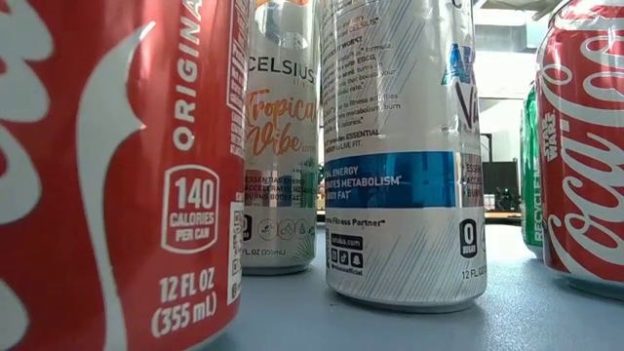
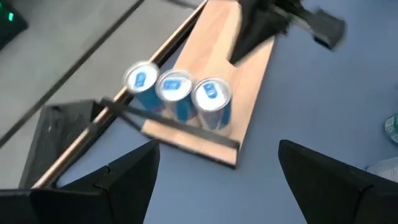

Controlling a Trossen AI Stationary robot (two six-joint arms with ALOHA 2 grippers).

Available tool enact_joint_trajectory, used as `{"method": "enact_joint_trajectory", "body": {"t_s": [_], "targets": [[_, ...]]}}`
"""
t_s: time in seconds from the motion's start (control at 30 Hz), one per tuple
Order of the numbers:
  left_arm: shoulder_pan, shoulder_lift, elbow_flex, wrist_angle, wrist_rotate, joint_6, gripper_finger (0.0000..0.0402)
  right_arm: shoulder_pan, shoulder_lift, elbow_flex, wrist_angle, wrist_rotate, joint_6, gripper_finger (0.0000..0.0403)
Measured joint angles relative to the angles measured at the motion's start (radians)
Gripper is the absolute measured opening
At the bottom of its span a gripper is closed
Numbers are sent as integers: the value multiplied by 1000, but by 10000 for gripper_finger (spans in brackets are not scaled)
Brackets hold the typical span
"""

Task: Place canned beverage on shelf
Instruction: Put the top right green soda can on the shelf

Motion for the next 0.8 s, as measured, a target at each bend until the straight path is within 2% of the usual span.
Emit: {"method": "enact_joint_trajectory", "body": {"t_s": [0.2, 0.4, 0.53, 0.67, 0.8], "targets": [[42, -18, -129, 302, 9, 230, 294, -33, -131, 2, -60, 27, -24, 0], [143, 33, -166, 371, 123, 353, 246, -67, -229, 2, -154, 44, -51, 0], [171, 115, -177, 406, 204, 446, 193, -82, -254, 2, -195, 45, -60, 0], [172, 186, -172, 462, 193, 496, 129, -82, -260, 2, -208, 44, -64, 0], [179, 190, -167, 508, 167, 534, 74, -82, -265, 2, -229, 44, -68, 0]]}}
